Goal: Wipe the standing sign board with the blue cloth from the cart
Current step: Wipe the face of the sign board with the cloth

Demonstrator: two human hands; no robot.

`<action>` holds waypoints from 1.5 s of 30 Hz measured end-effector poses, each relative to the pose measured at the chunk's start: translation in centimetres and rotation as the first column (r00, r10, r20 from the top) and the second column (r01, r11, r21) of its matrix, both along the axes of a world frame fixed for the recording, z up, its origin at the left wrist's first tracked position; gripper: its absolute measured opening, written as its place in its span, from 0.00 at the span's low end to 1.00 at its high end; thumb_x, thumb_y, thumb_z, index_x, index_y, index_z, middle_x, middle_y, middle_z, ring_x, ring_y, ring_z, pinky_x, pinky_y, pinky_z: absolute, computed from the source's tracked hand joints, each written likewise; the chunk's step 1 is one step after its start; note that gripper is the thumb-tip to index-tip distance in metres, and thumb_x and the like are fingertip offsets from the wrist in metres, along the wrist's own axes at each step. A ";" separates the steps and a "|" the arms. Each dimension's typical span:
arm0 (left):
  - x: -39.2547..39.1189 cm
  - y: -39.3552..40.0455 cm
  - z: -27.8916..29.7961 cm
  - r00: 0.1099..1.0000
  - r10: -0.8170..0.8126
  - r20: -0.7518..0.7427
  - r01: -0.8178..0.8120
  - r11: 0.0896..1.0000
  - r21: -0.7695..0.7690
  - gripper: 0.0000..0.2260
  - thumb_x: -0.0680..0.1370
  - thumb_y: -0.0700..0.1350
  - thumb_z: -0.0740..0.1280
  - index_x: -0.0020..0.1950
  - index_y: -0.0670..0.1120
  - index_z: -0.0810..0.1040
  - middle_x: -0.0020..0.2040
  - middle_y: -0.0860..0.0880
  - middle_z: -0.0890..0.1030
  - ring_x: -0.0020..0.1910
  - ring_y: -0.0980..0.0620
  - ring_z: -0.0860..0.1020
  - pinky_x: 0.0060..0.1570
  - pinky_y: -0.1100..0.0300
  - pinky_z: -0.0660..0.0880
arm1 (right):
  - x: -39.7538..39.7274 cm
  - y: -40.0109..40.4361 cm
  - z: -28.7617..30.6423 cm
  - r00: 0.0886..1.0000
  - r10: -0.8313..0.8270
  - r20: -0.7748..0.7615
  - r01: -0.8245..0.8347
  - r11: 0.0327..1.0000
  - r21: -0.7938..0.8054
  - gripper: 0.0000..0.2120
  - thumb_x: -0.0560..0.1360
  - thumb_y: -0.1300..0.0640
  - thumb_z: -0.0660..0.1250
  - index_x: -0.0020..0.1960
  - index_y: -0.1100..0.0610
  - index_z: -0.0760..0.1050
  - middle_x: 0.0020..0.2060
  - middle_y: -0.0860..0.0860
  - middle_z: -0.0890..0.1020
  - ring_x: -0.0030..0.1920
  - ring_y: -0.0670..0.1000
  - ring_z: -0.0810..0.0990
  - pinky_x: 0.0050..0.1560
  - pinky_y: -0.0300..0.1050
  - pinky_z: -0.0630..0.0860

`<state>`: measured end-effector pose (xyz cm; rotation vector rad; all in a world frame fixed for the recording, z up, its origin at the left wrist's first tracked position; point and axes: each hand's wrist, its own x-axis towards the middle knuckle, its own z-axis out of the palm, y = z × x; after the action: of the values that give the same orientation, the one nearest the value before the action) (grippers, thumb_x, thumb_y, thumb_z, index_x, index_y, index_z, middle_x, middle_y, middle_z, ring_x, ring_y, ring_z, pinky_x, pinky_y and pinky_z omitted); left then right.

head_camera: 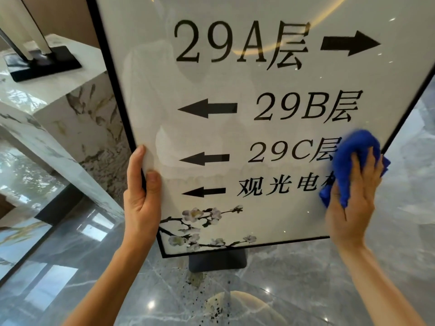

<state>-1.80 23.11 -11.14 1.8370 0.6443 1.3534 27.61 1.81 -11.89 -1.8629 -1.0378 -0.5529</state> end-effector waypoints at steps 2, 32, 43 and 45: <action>0.0 0.1 -0.3 1.000 0.001 0.019 -0.002 1.000 0.025 0.21 0.86 0.41 0.54 0.76 0.59 0.58 0.69 0.76 0.67 0.64 0.80 0.66 0.56 0.87 0.59 | -1.7 0.8 -1.2 0.999 0.005 -0.054 -0.001 0.997 0.072 0.24 0.84 0.62 0.56 0.80 0.57 0.59 0.80 0.60 0.59 0.82 0.62 0.49 0.77 0.73 0.45; 0.8 1.5 -1.7 0.995 -0.015 0.101 0.010 0.998 0.057 0.18 0.87 0.46 0.54 0.78 0.50 0.60 0.75 0.69 0.62 0.73 0.66 0.63 0.71 0.69 0.61 | -5.7 -3.1 -12.0 0.977 0.157 0.143 -0.090 0.915 -0.394 0.24 0.75 0.56 0.59 0.71 0.57 0.67 0.77 0.50 0.61 0.80 0.55 0.54 0.79 0.62 0.49; 0.9 1.2 -2.1 0.993 0.033 0.112 -0.041 0.996 0.075 0.18 0.88 0.46 0.54 0.79 0.53 0.60 0.76 0.69 0.62 0.75 0.64 0.62 0.72 0.69 0.60 | -6.2 -3.3 -12.0 0.957 -0.131 -0.260 0.101 0.987 -0.127 0.36 0.80 0.61 0.56 0.82 0.44 0.45 0.81 0.40 0.44 0.82 0.51 0.41 0.80 0.43 0.42; 0.9 1.0 -1.9 0.993 0.022 0.116 -0.032 0.996 0.084 0.19 0.88 0.44 0.54 0.79 0.53 0.60 0.76 0.68 0.63 0.73 0.67 0.65 0.69 0.71 0.62 | -8.8 -1.6 -12.4 0.944 -0.131 -0.303 0.101 0.988 -0.113 0.36 0.79 0.64 0.57 0.82 0.51 0.45 0.81 0.44 0.45 0.81 0.57 0.41 0.80 0.40 0.43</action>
<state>-0.88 24.07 -13.02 1.8077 0.5600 1.5140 18.85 0.18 -24.30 -2.0270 -0.7601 -0.2669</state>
